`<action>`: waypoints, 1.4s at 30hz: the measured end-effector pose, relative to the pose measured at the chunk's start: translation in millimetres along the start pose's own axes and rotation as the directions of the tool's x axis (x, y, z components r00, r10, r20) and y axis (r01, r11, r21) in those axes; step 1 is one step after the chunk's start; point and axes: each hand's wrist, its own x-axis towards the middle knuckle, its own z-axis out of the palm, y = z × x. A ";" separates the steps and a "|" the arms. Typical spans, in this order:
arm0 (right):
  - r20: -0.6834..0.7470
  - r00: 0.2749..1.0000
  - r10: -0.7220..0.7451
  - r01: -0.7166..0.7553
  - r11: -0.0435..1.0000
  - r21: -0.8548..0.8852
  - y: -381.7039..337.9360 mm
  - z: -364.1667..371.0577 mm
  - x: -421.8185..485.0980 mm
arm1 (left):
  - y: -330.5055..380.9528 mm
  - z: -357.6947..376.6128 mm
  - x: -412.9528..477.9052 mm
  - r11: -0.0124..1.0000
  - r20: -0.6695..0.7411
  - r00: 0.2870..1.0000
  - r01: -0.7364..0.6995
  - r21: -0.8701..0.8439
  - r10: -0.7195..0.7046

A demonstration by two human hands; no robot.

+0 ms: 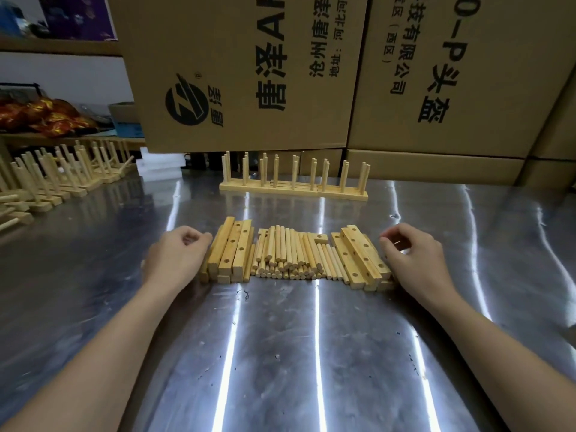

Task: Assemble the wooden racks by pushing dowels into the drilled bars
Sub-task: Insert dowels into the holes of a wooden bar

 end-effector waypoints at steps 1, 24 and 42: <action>0.000 1.000 0.008 -0.008 1.000 0.006 0.6 0.3 0.8 | -0.9 0.3 -0.4 0.999 0.028 1.000 0.004 0.040 -0.005; 0.038 0.997 0.065 -0.066 0.997 0.041 2.8 -2.3 0.0 | -14.4 2.6 7.7 0.998 -0.079 0.995 -0.057 0.027 0.059; 0.029 0.997 0.072 -0.073 0.997 0.035 -2.8 -2.0 -0.1 | 58.5 17.5 -75.3 0.423 0.179 0.404 -0.903 -0.081 0.897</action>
